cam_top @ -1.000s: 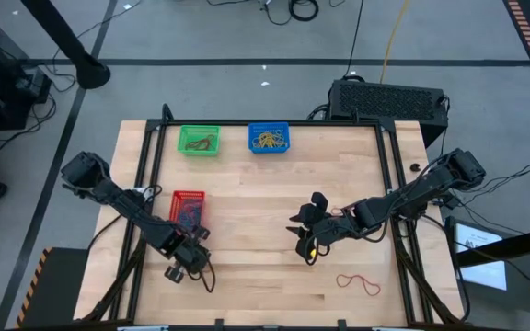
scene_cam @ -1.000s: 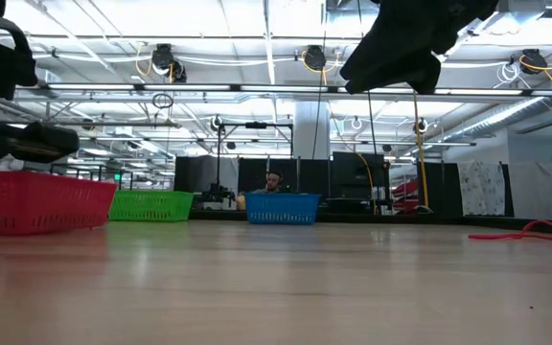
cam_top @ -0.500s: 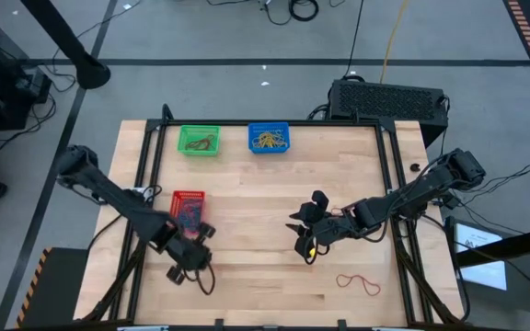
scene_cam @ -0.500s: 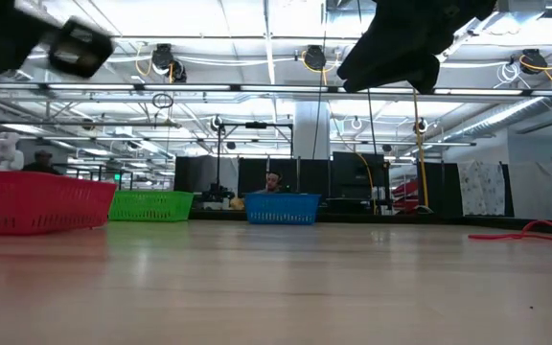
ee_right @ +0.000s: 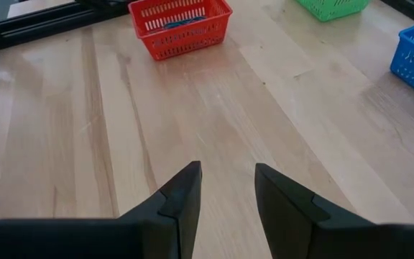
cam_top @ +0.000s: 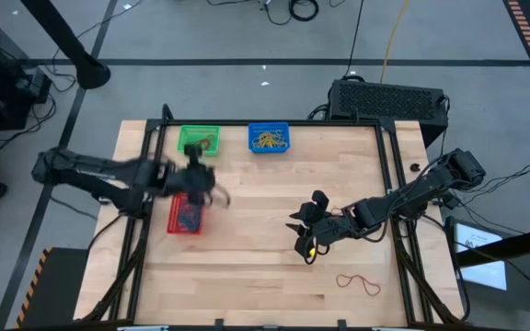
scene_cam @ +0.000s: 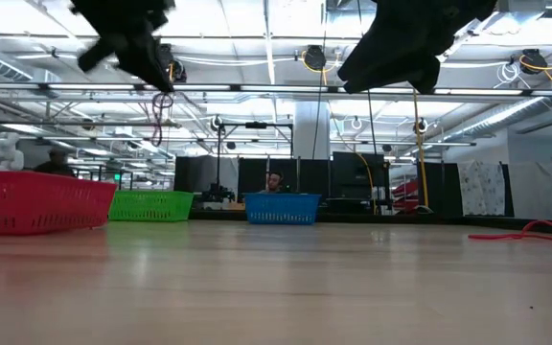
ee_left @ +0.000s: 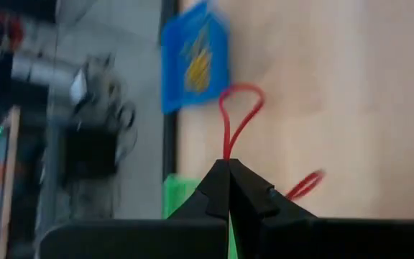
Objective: Sort rubber bands into baskets
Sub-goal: Put the red rubber band into the green bin
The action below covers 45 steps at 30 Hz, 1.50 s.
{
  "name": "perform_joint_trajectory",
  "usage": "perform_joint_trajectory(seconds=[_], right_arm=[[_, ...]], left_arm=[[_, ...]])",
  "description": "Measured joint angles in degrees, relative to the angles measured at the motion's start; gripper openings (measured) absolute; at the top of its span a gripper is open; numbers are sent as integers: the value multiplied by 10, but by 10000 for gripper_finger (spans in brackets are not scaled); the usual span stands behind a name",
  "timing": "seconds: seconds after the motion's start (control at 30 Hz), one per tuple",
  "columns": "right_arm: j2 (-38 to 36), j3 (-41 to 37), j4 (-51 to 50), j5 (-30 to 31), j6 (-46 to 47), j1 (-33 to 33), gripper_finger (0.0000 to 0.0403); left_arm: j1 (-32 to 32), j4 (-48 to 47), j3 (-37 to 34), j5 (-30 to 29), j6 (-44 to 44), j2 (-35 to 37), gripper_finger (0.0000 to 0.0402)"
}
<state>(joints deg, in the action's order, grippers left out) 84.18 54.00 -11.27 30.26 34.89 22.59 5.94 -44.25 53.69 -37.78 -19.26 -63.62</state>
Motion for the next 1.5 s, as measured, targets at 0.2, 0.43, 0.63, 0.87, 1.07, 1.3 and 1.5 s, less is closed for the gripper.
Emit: perform_joint_trajectory(seconds=[0.2, 0.43, 0.63, 0.87, 1.07, 1.3, 1.5], right_arm=[[0, 0, 0, -1, 0, 0, 123], [0, 0, -4, -3, 2, 0, 123], [0, 0, -8, -3, 4, 0, 123], [0, 0, -12, -3, 3, 0, 123], [0, 0, -16, -3, 2, 0, 123], [0, 0, -29, -7, 8, 0, 123], [0, 0, -48, -101, 38, 0, 123]], left_arm=[[-234, 20, 0, 132, -107, -8, 0], [-452, 78, -7, 217, -173, -63, 0], [-536, 79, -7, 243, -177, -145, 0], [-547, 78, -7, 243, -190, -211, 2], [-546, 84, -7, 243, -188, -221, 49], [-538, 81, -6, 238, -166, -212, 130], [-502, 41, 35, 253, -96, -183, 152]])
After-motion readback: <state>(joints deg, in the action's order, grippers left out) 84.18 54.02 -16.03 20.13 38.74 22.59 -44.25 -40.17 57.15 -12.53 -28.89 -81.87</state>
